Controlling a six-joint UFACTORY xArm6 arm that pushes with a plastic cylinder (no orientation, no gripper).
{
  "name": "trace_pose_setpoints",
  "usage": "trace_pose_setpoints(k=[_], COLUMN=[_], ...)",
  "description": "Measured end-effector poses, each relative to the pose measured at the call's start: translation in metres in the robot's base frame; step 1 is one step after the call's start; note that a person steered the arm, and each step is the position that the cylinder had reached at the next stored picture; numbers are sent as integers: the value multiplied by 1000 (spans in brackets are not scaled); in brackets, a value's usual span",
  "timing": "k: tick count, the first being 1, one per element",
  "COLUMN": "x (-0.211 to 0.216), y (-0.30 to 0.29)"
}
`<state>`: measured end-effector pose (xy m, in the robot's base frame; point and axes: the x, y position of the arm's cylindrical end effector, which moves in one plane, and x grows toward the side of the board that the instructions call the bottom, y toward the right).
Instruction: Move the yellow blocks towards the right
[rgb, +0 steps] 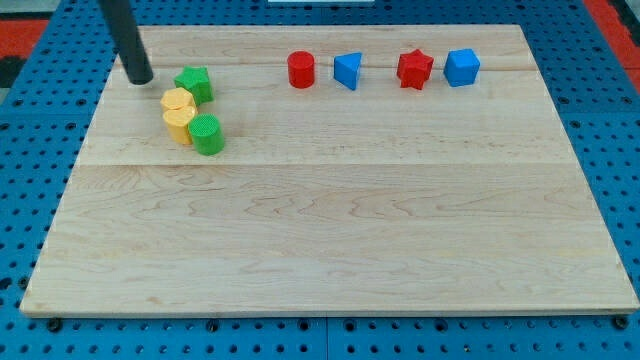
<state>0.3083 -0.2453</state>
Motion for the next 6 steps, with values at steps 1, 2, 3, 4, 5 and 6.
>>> trace_pose_setpoints(k=[1,2,3,4,5,6], x=[30,41,46,46,45,77], y=[7,10,50,58,36,35])
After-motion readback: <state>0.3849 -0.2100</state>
